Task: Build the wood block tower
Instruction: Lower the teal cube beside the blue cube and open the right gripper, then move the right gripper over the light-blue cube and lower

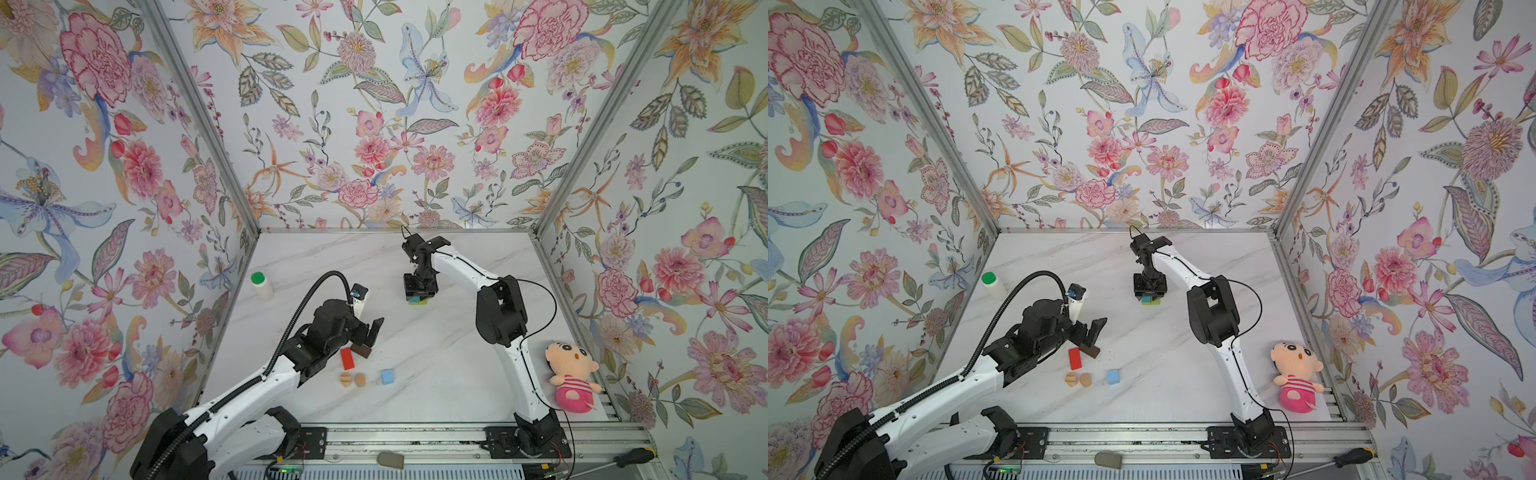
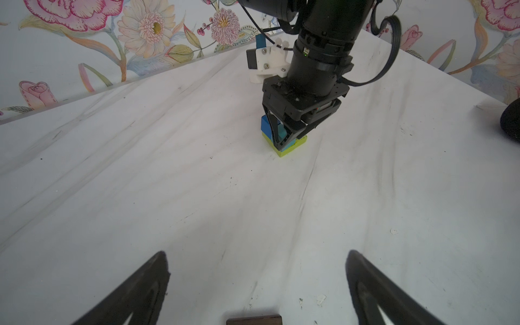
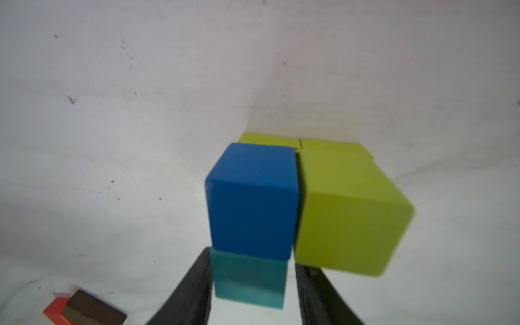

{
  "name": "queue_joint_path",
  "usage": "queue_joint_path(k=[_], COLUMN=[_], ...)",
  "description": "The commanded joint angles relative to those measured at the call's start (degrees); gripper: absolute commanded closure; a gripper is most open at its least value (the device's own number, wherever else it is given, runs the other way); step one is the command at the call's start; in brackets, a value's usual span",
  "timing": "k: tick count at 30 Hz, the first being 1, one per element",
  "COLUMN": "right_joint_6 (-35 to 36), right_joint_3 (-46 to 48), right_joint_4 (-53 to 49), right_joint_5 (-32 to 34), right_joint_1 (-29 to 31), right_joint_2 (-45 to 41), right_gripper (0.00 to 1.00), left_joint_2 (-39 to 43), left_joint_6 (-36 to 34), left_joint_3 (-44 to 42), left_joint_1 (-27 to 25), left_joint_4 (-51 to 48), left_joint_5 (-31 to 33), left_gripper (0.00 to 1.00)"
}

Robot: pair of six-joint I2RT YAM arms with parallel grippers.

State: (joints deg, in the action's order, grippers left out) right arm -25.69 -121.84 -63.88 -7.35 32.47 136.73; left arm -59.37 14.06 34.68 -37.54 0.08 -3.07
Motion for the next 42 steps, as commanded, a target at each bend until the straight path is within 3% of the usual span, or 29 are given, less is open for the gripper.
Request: queue_joint_path(k=[1,7,15,22,26,33,42], right_joint_6=[0.42,0.47,0.29,0.11,-0.15,-3.02,-6.94], right_joint_3=[-0.28,1.81,4.68,10.65,14.33,22.00,30.44], right_joint_4=[-1.78,-1.78,-1.77,-1.60,-1.44,2.01,5.72], right_joint_5=[-0.76,-1.39,-1.31,0.47,2.12,1.14,-0.33], right_joint_1=[-0.34,-0.23,1.61,5.06,9.26,15.14,20.77], right_joint_2=[-2.89,-7.26,-13.46,-18.51,-20.82,-24.42,-29.04], right_gripper=[0.48,0.46,0.31,0.17,0.12,0.15,0.26], left_joint_2=[0.51,1.38,5.08,12.79,16.78,21.67,24.90], left_joint_6=[-1.01,-0.62,2.19,8.70,11.20,18.40,25.82], left_joint_3=[2.14,1.89,0.44,-4.23,-5.68,-7.28,-9.50], left_joint_1=[0.78,0.80,0.88,0.48,-2.28,-10.78,-18.43], left_joint_4=[-0.82,-0.96,-1.61,-3.30,-7.24,-13.27,-17.20], left_joint_5=[-1.06,-0.89,-0.28,-0.53,3.07,11.90,16.64], left_gripper=[0.01,0.01,0.01,0.01,0.01,0.01,0.01])
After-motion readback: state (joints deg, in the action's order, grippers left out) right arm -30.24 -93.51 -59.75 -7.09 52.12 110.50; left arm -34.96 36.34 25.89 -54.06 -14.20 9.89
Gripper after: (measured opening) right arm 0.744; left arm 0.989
